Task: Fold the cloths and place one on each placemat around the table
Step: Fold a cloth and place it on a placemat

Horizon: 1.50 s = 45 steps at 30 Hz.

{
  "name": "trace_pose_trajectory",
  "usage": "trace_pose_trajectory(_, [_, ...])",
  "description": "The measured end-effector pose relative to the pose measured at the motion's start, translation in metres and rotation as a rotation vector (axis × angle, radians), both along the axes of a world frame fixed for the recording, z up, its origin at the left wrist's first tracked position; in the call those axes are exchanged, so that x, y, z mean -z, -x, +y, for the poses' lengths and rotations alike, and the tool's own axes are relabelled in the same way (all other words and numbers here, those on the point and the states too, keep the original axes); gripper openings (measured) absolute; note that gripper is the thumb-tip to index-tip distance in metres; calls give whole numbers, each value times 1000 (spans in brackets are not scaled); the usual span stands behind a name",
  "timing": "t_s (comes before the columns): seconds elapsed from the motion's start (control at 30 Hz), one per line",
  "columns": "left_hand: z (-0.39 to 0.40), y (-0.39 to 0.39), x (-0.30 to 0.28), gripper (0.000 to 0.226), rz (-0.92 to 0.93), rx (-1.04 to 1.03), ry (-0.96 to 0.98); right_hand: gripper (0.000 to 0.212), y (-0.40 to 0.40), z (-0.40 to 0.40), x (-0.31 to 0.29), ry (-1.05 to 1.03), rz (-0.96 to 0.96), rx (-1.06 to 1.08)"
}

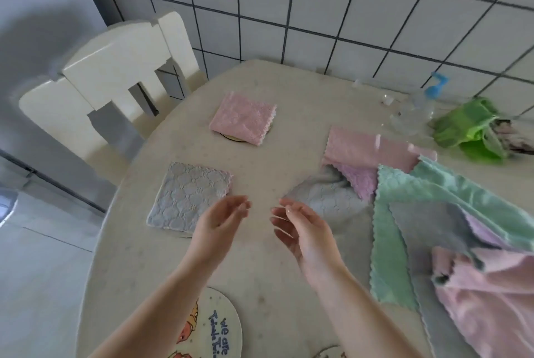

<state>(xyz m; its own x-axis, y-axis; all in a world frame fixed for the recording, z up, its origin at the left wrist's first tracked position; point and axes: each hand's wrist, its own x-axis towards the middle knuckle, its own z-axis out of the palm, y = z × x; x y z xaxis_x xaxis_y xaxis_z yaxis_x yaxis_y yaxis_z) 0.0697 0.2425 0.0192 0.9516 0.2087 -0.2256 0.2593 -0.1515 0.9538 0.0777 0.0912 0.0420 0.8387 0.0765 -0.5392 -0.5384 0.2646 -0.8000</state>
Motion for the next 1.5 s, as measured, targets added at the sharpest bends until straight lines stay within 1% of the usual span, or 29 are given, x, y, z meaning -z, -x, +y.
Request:
trace_pose_trajectory(0.03, [-12,2,-3,20,-3,10,59,22,5,-13,-2,-44,31,66])
trace_pose_trajectory(0.1, [-37,6,-8,18,3,57,109,19,17,-40,-9,-81,44,132])
trace_pose_trajectory(0.2, [-77,15,-13,15,19,135,104,16,38,-90,-15,-105,49,221])
trace_pose_trajectory(0.3, [-121,28,-18,11,47,227,82,20,61,-150,-14,-126,52,341])
trace_pose_trajectory(0.4, [-170,44,-19,14,56,315,39,20,88,-212,-6,-167,65,466])
trace_pose_trajectory(0.5, [-218,61,-11,14,62,374,-8,20,113,-269,6,-114,100,505])
trace_pose_trajectory(0.6, [-266,75,1,11,43,418,-73,16,128,-318,19,-56,124,475])
trace_pose_trajectory(0.63, [-280,78,5,13,19,437,-101,16,128,-331,24,19,108,433])
trace_pose_trajectory(0.67, [-293,78,9,15,-5,453,-143,16,126,-344,27,150,71,361])
trace_pose_trajectory(0.73, [-316,71,16,15,-51,466,-248,13,114,-364,31,482,-59,161])
trace_pose_trajectory(0.77, [-325,65,19,17,-70,458,-300,13,106,-370,30,637,-154,39])
trace_pose_trajectory(0.8, [-333,58,21,21,-91,444,-345,17,96,-375,29,755,-268,-76])
trace_pose_trajectory(0.9, [-352,37,28,30,-140,451,-485,40,59,-381,27,940,-598,-390])
trace_pose_trajectory(0.97, [-359,26,35,40,-174,477,-586,53,36,-379,31,1066,-727,-570])
trace_pose_trajectory(1.03, [-360,21,45,48,-202,491,-645,64,20,-377,38,1270,-812,-711])
trace_pose_trajectory(1.07, [-360,19,51,50,-220,495,-666,66,14,-376,41,1382,-840,-758])
trace_pose_trajectory(1.1, [-358,18,56,52,-247,499,-689,63,10,-377,42,1479,-875,-774])
trace_pose_trajectory(1.17, [-355,17,66,54,-320,489,-743,45,7,-381,44,1588,-932,-759])
trace_pose_trajectory(1.2, [-354,16,70,57,-351,472,-764,36,8,-383,45,1609,-953,-741])
trace_pose_trajectory(1.3, [-349,19,75,61,-468,463,-874,19,16,-391,43,1581,-1007,-633])
trace_pose_trajectory(1.37, [-346,24,78,53,-601,468,-995,12,31,-397,35,1600,-1057,-547])
trace_pose_trajectory(1.4, [-343,27,78,44,-665,471,-1041,13,40,-400,29,1619,-1079,-511])
trace_pose_trajectory(1.47, [-336,44,75,25,-774,448,-1053,16,69,-401,17,1684,-1119,-467])
trace_pose_trajectory(1.5, [-333,49,72,20,-789,431,-1038,17,81,-403,10,1715,-1123,-457])
